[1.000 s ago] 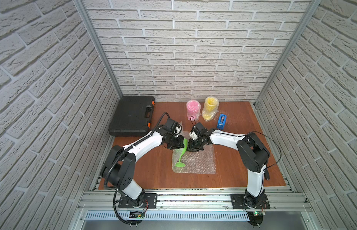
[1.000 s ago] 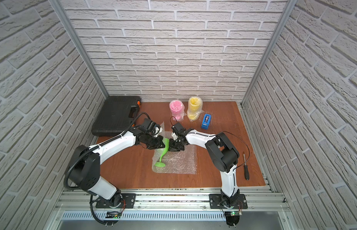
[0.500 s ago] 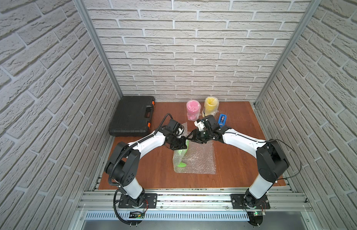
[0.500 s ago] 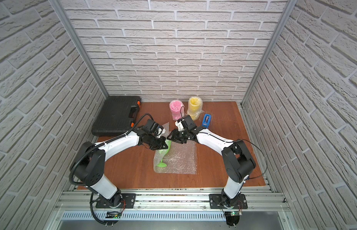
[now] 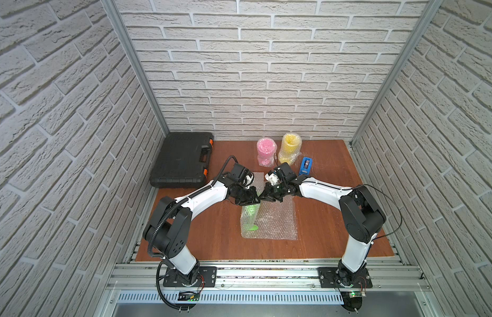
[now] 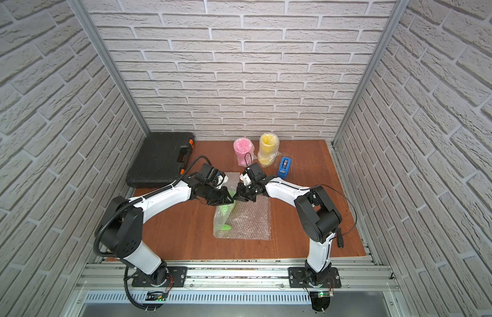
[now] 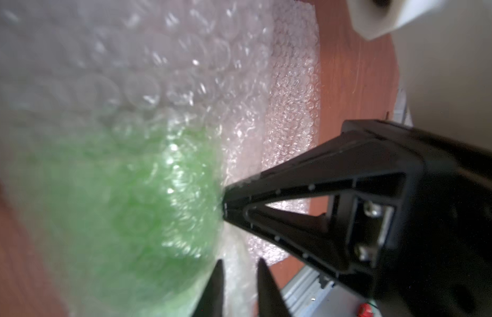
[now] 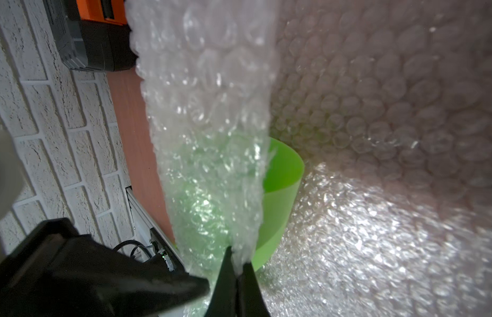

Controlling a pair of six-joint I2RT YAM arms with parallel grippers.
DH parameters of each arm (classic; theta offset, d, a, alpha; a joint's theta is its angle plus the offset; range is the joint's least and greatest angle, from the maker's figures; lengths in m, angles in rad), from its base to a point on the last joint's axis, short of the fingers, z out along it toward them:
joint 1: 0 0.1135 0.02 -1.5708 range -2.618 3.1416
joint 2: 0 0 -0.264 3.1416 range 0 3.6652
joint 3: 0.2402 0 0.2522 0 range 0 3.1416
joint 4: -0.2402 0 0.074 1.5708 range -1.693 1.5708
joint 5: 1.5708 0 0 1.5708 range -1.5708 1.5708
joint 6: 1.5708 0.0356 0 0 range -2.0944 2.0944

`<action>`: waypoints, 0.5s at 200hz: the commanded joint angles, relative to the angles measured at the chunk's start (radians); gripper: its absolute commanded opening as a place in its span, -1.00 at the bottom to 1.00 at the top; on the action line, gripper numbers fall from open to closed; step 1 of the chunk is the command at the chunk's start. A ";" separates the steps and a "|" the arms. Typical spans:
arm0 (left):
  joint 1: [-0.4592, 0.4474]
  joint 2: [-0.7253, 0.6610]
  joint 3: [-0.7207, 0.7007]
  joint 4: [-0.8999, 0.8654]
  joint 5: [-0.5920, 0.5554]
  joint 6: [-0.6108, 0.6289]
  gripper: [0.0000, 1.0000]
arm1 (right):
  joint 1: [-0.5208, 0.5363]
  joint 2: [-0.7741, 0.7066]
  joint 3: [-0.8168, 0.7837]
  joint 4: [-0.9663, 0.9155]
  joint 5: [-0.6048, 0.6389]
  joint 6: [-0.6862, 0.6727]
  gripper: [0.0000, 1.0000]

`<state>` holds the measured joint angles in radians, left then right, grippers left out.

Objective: Wrap wine glasses in bubble wrap
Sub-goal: Wrap the wine glass in bubble wrap.

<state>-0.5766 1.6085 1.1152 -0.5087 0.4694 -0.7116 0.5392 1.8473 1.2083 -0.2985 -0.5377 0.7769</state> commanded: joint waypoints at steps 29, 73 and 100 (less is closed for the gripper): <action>-0.039 -0.053 0.148 -0.227 -0.229 0.041 0.36 | -0.016 -0.033 -0.016 -0.066 0.081 -0.054 -0.95; -0.104 0.071 0.261 -0.377 -0.422 0.047 0.80 | -0.030 -0.042 -0.035 -0.074 0.089 -0.068 -0.95; -0.127 0.144 0.298 -0.393 -0.465 0.024 0.96 | -0.038 -0.045 -0.044 -0.075 0.096 -0.071 -0.95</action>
<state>-0.6838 1.6978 1.3815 -0.8219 0.0978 -0.6781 0.5091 1.8465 1.1828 -0.3668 -0.4603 0.7246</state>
